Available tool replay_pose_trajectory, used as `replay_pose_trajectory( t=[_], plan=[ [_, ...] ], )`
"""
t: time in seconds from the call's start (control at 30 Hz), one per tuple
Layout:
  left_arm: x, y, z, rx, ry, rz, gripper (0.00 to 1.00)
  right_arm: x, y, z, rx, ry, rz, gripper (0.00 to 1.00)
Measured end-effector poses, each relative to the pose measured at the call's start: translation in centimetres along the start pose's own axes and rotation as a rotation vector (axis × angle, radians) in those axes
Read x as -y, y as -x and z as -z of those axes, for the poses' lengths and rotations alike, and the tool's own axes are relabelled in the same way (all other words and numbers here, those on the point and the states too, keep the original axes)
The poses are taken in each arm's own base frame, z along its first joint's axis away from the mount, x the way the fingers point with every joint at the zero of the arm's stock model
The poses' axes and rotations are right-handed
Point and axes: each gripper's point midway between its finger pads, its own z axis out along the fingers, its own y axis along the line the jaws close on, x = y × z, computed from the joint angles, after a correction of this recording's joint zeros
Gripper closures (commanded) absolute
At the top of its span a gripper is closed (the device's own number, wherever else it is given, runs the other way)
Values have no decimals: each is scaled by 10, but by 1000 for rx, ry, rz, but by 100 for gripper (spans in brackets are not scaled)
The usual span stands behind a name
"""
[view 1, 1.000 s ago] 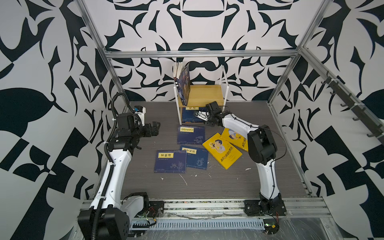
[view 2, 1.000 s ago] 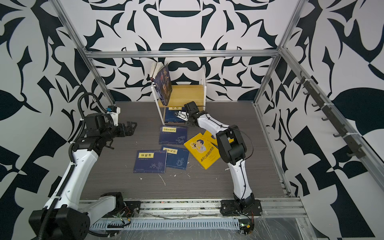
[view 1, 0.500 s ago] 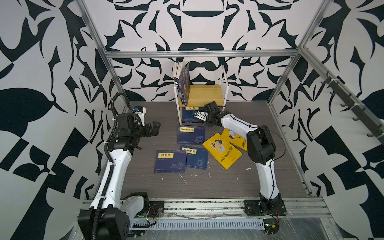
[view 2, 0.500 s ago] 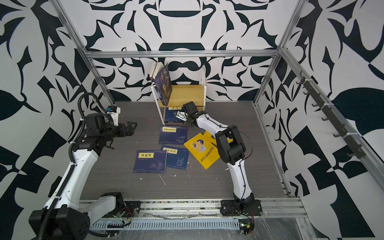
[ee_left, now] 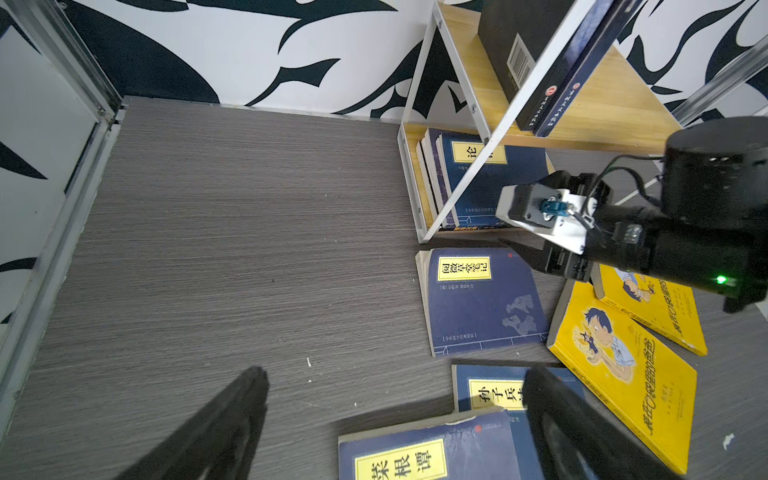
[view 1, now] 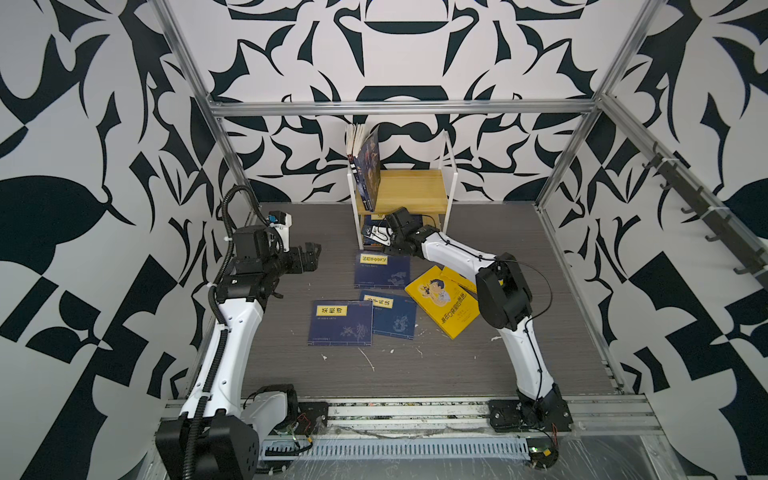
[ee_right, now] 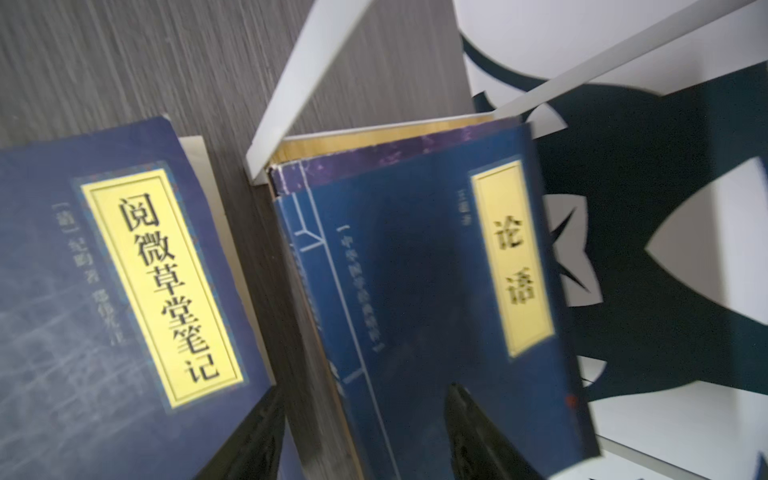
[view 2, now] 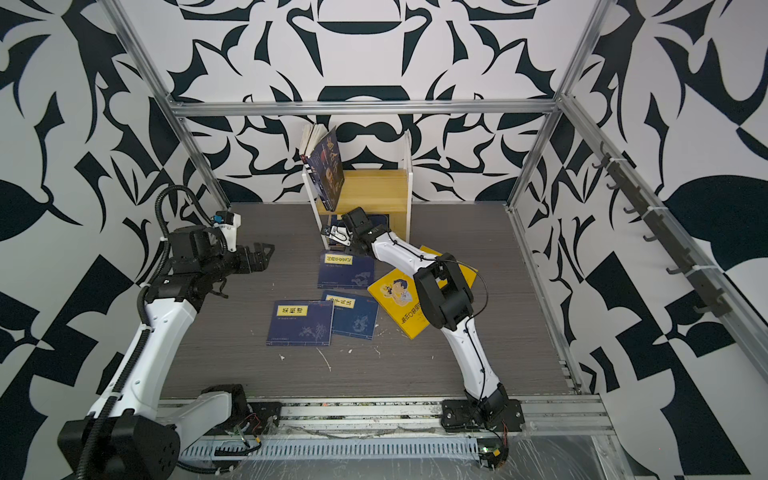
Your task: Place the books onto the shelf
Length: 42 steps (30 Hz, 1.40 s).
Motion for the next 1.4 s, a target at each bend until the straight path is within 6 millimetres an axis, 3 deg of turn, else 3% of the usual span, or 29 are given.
replay_pose_trajectory(
  t=[0.13, 0.43, 0.97, 1.07, 1.3, 1.4],
  plan=[
    [0, 0, 0, 1, 0, 0, 0, -2, -6, -9, -25, -6, -20, 38],
    [0, 0, 0, 0, 0, 0, 1, 17, 2, -3, -18, -71, -62, 39],
    [1, -5, -2, -8, -14, 2, 1, 13, -1, 4, -25, -64, -98, 34],
    [7, -5, -2, -11, -50, -5, 0, 6, -7, 28, -26, -42, -148, 33],
    [22, -9, -5, -29, -146, 0, 0, 12, -12, 122, 59, -87, -404, 29],
    [27, -11, -7, -41, -177, 22, 0, 9, -25, 151, 78, -110, -529, 28]
  ],
)
